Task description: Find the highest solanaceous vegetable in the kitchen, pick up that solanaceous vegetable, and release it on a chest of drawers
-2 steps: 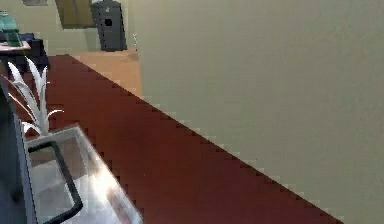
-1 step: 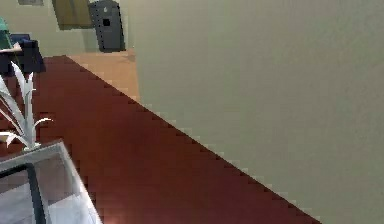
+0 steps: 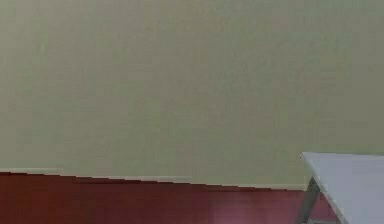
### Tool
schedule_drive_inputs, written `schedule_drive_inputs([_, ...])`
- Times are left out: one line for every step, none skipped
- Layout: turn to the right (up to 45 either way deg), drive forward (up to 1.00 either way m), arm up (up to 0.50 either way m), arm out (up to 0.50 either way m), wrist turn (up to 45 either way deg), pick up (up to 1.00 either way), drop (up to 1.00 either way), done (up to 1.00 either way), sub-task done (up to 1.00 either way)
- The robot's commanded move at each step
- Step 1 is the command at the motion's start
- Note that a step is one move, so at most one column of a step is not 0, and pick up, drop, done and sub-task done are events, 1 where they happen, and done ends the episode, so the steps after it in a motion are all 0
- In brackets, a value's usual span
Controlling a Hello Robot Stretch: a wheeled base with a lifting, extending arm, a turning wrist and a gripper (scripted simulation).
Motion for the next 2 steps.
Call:
schedule_drive_inputs([45.0, 0.0, 0.0, 0.0, 0.0, 0.0, 0.0, 0.0, 0.0])
schedule_drive_inputs([45.0, 0.0, 0.0, 0.0, 0.0, 0.0, 0.0, 0.0, 0.0])
